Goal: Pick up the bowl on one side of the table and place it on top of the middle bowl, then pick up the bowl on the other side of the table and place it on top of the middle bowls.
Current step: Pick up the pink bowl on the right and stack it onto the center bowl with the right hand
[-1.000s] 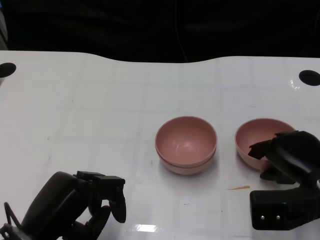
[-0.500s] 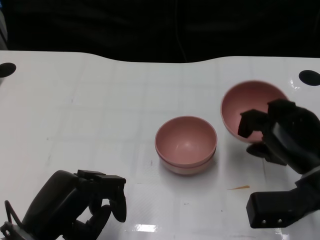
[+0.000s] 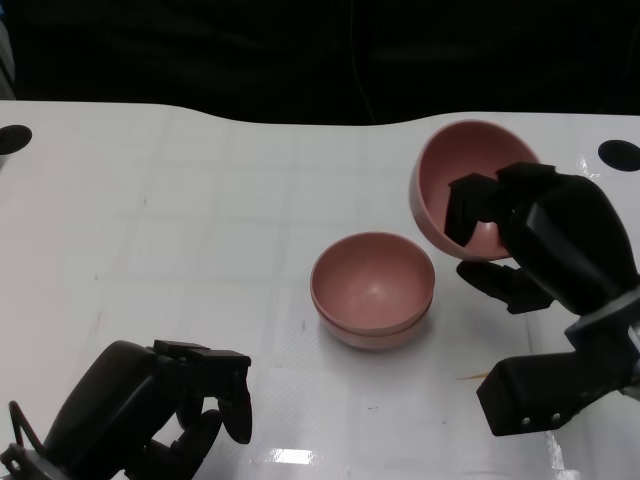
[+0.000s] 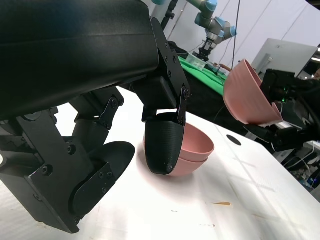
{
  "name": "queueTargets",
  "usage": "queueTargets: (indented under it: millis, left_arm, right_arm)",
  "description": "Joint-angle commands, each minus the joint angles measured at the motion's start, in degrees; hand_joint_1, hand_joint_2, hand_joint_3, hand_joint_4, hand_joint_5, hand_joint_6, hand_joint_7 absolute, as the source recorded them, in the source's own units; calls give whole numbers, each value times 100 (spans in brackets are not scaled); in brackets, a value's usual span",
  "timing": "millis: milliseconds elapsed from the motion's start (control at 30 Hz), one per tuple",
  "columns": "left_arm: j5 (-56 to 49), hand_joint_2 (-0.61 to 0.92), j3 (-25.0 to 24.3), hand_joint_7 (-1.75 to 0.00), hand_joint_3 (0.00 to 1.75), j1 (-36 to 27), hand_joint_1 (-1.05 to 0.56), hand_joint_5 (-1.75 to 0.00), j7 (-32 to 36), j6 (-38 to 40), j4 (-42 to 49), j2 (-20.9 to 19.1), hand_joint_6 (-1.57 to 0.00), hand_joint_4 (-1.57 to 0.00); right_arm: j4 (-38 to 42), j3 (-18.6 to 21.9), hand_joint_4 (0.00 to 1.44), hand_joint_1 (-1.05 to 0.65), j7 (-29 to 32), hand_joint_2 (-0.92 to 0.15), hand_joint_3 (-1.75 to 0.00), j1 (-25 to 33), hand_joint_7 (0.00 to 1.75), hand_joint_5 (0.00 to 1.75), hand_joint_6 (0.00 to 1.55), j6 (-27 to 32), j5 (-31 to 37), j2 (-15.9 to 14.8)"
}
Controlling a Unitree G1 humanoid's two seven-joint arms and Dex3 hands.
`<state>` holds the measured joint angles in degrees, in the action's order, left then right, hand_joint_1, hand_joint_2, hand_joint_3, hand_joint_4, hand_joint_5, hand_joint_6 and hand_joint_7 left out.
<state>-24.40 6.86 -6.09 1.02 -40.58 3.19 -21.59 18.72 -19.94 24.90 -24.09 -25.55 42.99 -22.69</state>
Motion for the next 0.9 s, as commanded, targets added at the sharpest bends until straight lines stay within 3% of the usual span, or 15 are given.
queueTargets:
  millis: [33, 267, 433, 567, 800, 833, 900]
  left_arm:
    - [-11, 16, -3, -139, 162, -42, 0, -164, -45, 7, -50, -38, -91, -94]
    - [25, 17, 21, -139, 162, -57, 0, -163, -62, 5, -49, -24, -92, -94]
    - [18, 17, 32, -139, 161, -57, -1, -163, -67, 5, -51, -27, -92, -94]
    - [34, 18, 48, -139, 161, -79, -1, -163, -104, 45, -95, -18, -92, -94]
    - [44, 18, 61, -140, 160, -73, 0, -164, -108, -1, -76, -3, -91, -93]
    - [38, 18, 64, -140, 160, -76, 0, -164, -117, 11, -94, -3, -91, -93]
    - [15, 17, 70, -140, 160, -83, 0, -164, -122, 35, -125, 1, -91, -93]
  right_arm:
    - [17, 84, 101, -10, -435, -32, -133, -219, 169, 175, 78, -269, -432, 48]
    - [273, 6, 99, -10, -1463, -25, -142, -600, 158, 175, 83, -554, -958, 191]
    - [470, -1, 100, -11, -1813, -24, -142, -750, 156, 175, 84, -742, -1039, 269]
    - [710, -111, 98, -11, -2150, -31, -131, -937, 165, 175, 80, -913, -1054, 369]
    - [1222, -226, 98, -19, -2345, -52, -94, -1136, 175, 175, 73, -1316, -1023, 508]
    - [1281, -259, 98, -19, -2363, -53, -92, -1159, 175, 175, 73, -1326, -995, 521]
    - [1369, -326, 98, -15, -2386, -44, -109, -1195, 175, 175, 75, -1335, -932, 526]
